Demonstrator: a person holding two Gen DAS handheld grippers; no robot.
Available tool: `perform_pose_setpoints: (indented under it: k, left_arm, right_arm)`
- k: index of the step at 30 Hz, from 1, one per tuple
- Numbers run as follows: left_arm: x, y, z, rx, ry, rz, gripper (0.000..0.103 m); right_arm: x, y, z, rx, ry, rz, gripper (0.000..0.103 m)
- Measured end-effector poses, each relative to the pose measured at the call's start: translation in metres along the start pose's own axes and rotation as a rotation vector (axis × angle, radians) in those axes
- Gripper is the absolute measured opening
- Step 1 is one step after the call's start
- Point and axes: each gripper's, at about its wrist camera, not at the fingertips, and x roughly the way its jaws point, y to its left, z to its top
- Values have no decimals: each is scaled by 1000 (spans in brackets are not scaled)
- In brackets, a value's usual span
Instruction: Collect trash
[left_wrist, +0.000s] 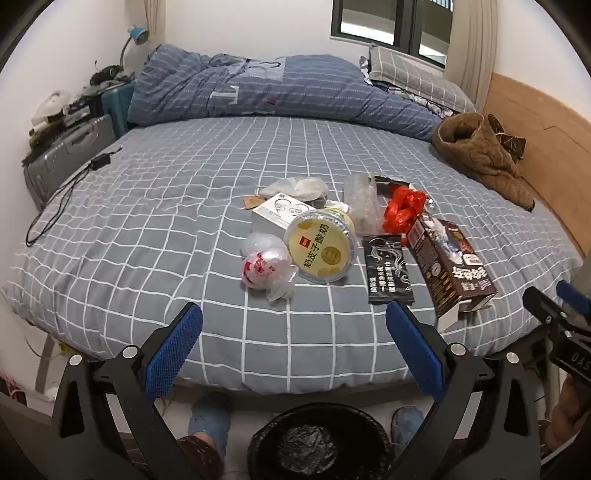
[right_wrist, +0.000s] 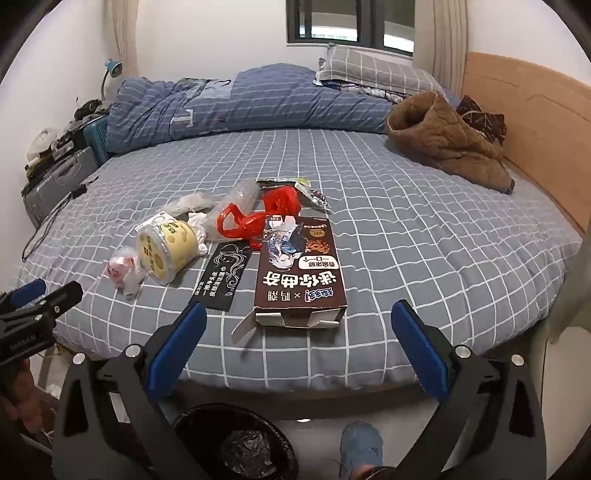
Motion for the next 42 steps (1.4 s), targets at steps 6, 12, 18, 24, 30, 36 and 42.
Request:
perform_pose_setpoints:
  k: [6,12,18,24,30,36,42]
  left_arm:
    - [-3,-11,7,5,0,4,97]
    - [-7,-13,8,11,8,8,97]
    - [-16,-11,9,9,9,7,97]
    - [-26,-14,10,27,3,15,97]
    - [-33,-12,12,28,5,15,97]
    - [-41,-10,12,26,3,17,97]
    - [-46,-8,12,25,0,24,97]
  right_arm:
    - [-10,5,7,-6,-13,-1,96]
    - [-16,8,7,-14,-10,-8,96]
    - [-24,8,9,-12,-13,-10,96]
    - [-33,11,11,-14,-17,-9,96]
    - [-41,15,13,-15,-23,-4,96]
    - [-45,16,13,-18,-24,-6,96]
    - [-47,17,12,-16,-19,-1,96]
